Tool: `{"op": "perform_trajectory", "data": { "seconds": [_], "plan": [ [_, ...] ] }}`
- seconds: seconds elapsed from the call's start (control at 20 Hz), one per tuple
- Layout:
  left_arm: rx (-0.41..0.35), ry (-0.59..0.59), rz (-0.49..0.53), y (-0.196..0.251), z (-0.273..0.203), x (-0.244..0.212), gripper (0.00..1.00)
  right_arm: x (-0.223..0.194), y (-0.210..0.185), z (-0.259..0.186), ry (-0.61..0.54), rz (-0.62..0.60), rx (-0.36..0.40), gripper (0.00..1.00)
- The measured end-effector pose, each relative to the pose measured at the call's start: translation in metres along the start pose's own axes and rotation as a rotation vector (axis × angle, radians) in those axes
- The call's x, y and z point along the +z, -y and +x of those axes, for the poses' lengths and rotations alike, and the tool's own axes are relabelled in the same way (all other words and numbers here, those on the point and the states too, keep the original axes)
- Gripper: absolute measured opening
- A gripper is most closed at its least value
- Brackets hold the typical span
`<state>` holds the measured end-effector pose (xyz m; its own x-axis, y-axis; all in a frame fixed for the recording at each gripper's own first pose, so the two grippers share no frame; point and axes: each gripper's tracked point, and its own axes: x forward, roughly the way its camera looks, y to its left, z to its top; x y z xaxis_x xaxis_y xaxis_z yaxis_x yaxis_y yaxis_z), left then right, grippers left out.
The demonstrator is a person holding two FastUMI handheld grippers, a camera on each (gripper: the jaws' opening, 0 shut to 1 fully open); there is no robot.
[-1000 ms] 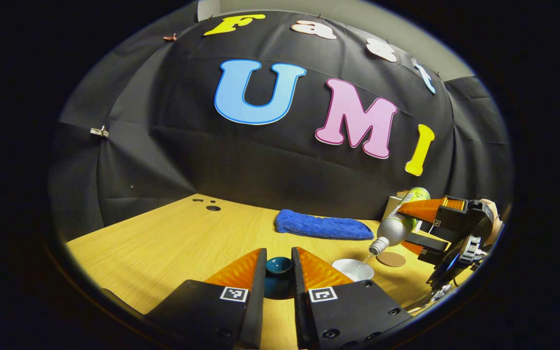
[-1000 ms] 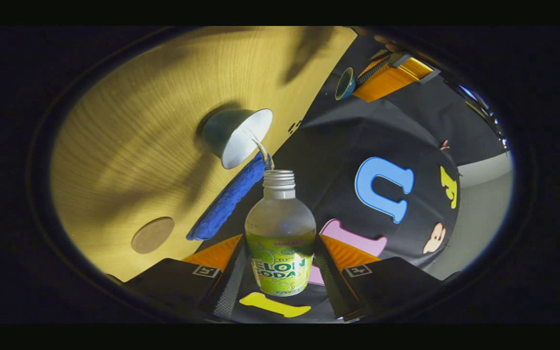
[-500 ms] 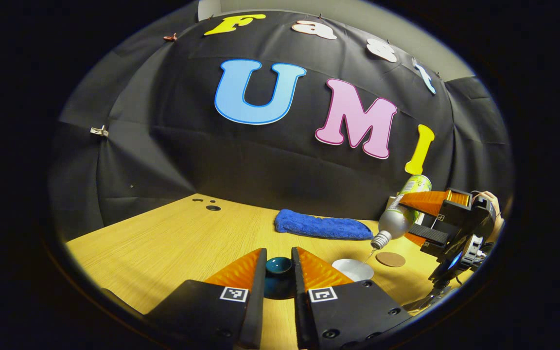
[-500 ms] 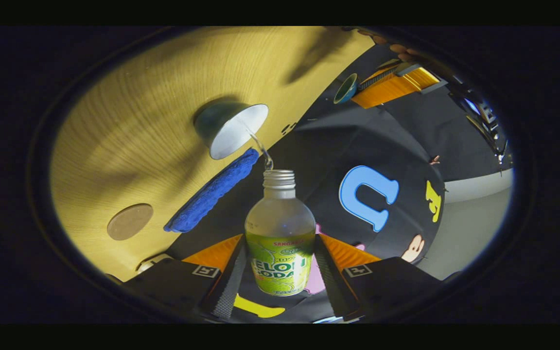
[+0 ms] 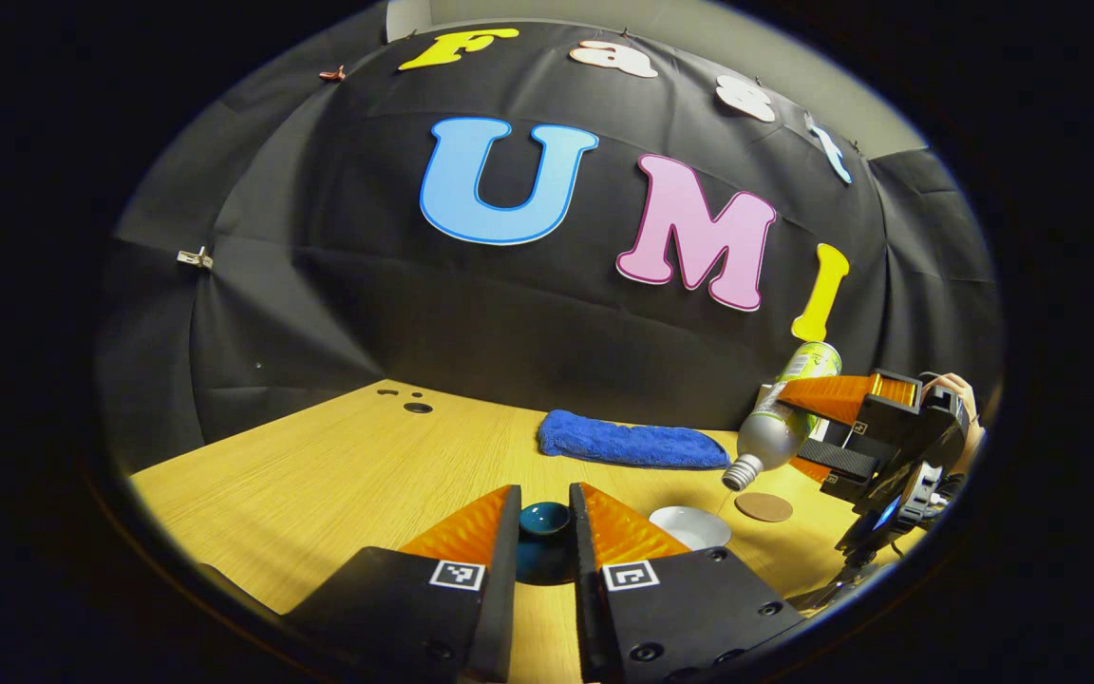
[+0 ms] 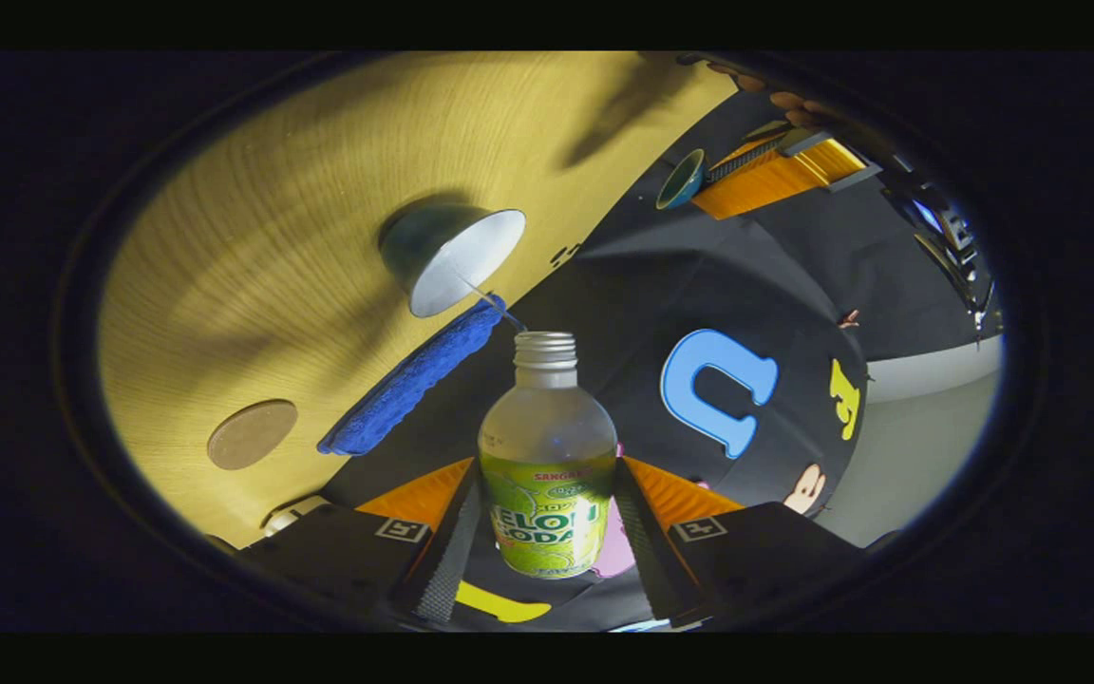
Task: Open the teacup lid with one hand, grasp the water bottle and pour water into the teacup with the other hand; after pouring, place the water bottle on the coaster and then close the teacup lid.
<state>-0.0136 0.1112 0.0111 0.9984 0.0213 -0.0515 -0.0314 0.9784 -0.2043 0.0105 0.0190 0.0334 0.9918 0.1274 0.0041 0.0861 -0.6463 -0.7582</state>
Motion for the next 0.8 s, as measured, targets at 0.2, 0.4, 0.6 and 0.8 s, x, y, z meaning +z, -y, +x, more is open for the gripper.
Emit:
{"op": "perform_trajectory", "data": {
  "seconds": [0.2,0.4,0.6,0.8],
  "plan": [
    [0.001,-0.001,-0.001,0.0,0.0,0.0,0.31,-0.001,0.0,0.0,0.005,-0.003,0.007,0.77],
    [0.004,0.001,0.0,-0.001,0.0,0.0,0.31,0.0,-0.01,-0.001,0.0,0.134,0.061,0.78],
    [0.008,0.004,-0.002,-0.001,0.0,0.0,0.31,0.01,-0.022,-0.006,-0.022,0.483,0.108,0.8],
    [0.01,0.008,0.006,0.001,0.0,0.001,0.31,0.0,-0.029,-0.011,-0.086,0.983,0.132,0.78]
  ]
}}
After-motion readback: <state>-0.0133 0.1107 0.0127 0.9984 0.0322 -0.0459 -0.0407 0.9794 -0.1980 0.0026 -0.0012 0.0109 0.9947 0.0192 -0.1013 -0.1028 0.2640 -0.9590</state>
